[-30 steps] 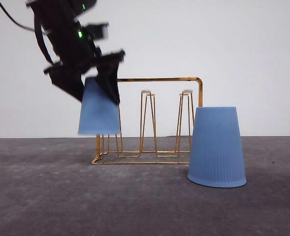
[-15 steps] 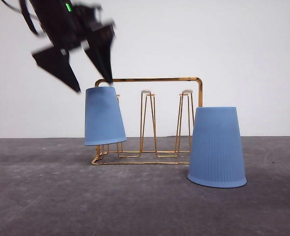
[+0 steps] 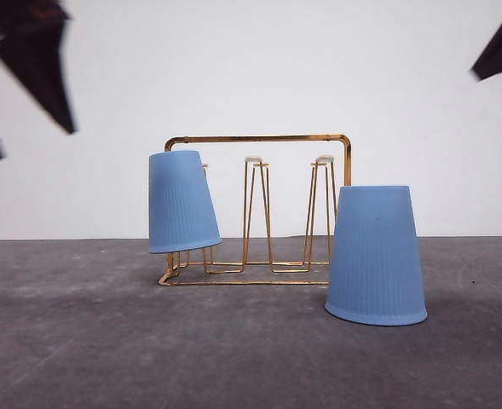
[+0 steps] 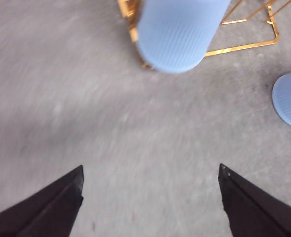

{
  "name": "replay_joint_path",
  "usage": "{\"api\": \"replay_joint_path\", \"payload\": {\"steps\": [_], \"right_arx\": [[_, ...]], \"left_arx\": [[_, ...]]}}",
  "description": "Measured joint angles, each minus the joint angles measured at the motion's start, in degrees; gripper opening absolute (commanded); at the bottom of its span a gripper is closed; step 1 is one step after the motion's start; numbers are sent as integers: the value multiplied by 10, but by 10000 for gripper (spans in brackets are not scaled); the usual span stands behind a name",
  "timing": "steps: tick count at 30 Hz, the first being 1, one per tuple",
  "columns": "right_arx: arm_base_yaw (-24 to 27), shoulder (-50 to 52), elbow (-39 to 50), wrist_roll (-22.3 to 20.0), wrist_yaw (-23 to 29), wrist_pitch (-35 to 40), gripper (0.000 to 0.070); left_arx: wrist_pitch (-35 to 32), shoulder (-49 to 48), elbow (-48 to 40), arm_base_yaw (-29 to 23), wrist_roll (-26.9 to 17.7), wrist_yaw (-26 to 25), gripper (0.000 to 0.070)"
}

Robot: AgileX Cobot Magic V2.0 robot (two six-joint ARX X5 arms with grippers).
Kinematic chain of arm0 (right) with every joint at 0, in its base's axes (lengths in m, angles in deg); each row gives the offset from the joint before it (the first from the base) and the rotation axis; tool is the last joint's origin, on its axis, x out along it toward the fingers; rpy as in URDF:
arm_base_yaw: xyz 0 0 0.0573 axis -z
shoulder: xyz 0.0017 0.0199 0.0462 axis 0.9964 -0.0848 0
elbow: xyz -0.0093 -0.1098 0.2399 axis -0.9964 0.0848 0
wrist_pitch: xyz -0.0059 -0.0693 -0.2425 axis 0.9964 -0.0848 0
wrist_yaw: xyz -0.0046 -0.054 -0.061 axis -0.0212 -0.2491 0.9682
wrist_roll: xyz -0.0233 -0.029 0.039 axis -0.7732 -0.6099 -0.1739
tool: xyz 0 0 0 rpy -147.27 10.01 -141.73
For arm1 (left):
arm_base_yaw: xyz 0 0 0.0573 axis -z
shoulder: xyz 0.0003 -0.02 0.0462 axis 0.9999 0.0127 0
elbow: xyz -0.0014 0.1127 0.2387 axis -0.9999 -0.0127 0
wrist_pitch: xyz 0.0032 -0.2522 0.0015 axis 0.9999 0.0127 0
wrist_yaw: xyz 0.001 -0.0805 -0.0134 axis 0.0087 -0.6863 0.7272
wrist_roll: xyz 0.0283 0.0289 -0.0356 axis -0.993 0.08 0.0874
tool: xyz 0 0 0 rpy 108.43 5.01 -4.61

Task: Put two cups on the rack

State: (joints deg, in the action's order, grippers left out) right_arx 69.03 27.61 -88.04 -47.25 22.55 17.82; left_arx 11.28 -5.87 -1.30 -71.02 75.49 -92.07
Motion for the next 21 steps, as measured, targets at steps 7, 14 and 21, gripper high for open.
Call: {"api": "replay_joint_path", "payload": {"steps": [7, 14, 21], "right_arx": [[-31, -132, 0, 25, 7, 117, 576], [-50, -264, 0, 43, 24, 238, 593], [-62, -369, 0, 45, 24, 311, 562]], "left_arx": [[28, -113, -62, 0, 63, 0, 503], [27, -147, -62, 0, 95, 0, 503], [27, -151, -62, 0, 103, 0, 503]]}}
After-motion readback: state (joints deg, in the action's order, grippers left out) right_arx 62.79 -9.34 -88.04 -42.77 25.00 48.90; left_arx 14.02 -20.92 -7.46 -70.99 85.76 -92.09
